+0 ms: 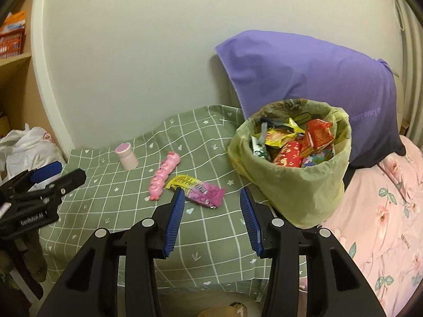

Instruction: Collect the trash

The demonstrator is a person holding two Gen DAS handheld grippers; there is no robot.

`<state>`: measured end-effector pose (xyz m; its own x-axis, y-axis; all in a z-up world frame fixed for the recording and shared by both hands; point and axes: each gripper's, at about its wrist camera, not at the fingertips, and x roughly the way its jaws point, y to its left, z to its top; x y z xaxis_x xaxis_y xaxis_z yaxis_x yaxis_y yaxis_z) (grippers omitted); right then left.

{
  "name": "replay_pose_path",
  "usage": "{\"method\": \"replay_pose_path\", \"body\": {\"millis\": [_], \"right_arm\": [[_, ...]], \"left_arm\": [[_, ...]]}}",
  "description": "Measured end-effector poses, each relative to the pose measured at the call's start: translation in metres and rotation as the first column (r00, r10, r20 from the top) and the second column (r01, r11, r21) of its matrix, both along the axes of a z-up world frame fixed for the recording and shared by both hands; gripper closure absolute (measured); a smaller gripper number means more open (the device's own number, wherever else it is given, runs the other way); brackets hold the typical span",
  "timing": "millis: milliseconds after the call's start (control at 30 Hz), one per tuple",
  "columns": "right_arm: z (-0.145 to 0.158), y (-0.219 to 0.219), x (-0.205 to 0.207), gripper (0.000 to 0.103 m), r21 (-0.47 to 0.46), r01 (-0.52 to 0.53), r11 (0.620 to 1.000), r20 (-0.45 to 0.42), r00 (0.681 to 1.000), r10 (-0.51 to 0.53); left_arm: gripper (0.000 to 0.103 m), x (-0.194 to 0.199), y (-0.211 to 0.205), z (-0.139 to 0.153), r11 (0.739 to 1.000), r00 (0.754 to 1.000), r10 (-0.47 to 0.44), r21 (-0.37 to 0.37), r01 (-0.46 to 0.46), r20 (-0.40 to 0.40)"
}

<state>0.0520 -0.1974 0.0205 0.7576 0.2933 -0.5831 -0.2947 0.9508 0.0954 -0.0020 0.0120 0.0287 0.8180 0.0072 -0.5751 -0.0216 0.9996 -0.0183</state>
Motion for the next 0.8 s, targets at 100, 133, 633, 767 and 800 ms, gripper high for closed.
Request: {"method": "replay_pose_path", "body": {"millis": [100, 133, 633, 767, 800], "right_arm": [[0.000, 0.008, -0.004, 0.061, -0.014, -0.013, 1.000, 0.008, 1.000, 0.013], [0.001, 0.010, -0.005, 0.061, -0.017, -0.015, 1.000, 0.010, 1.000, 0.016], [0.001, 0.019, -0.008, 0.061, -0.023, -0.027, 0.999, 0.015, 1.000, 0.027], [0.004, 0.014, -0.010, 0.061, -0.019, -0.013, 1.000, 0.022, 1.000, 0.013], [0.004, 0.012, -0.011, 0.061, -0.017, -0.010, 1.000, 0.024, 1.000, 0.010]], "left_arm": [[0.023, -0.001, 0.004, 0.000, 1.000, 1.000, 0.003, -0.005, -0.003, -0.004], [0.023, -0.001, 0.004, 0.000, 1.000, 1.000, 0.002, -0.009, -0.002, -0.004], [0.023, -0.001, 0.007, 0.003, 1.000, 1.000, 0.012, -0.021, -0.012, -0.001], [0.023, -0.003, 0.005, 0.005, 1.000, 1.000, 0.008, -0.021, -0.008, 0.002], [0.023, -0.003, 0.004, 0.005, 1.000, 1.000, 0.007, -0.020, -0.007, 0.004]]}}
